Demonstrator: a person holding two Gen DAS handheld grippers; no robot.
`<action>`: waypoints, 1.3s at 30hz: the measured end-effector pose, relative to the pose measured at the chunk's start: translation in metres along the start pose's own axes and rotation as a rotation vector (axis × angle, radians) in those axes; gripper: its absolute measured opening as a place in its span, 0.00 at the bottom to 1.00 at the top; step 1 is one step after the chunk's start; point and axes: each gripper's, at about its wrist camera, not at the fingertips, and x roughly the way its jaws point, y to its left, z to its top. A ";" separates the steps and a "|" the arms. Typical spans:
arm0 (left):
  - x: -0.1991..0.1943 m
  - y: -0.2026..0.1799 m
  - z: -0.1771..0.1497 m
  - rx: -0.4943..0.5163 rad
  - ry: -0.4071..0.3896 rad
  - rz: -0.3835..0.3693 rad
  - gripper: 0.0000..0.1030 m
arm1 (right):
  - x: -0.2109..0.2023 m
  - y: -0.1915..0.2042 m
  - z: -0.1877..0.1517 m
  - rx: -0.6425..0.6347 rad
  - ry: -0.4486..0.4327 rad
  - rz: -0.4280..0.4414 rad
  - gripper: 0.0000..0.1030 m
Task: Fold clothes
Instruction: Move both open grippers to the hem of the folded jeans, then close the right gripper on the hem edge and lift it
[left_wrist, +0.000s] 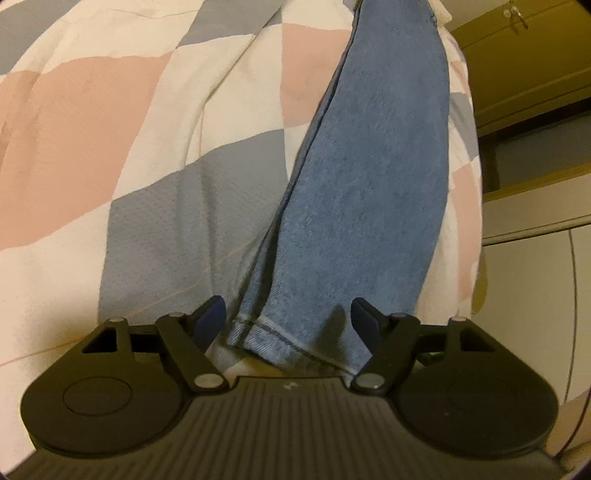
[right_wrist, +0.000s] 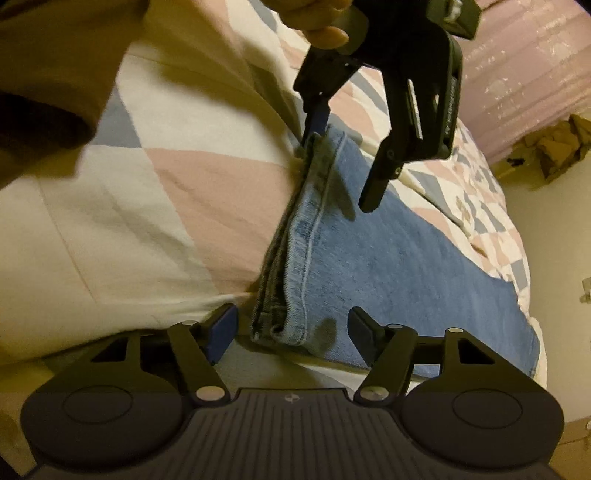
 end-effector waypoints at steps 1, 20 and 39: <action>-0.001 0.002 0.000 -0.005 0.000 -0.016 0.61 | 0.000 -0.001 0.000 0.006 0.003 -0.001 0.64; -0.018 -0.006 0.005 -0.142 -0.040 0.014 0.21 | -0.004 -0.063 -0.008 0.116 -0.045 0.095 0.14; -0.015 -0.011 -0.056 -0.661 -0.223 -0.037 0.33 | -0.027 -0.092 -0.009 0.204 -0.079 0.265 0.15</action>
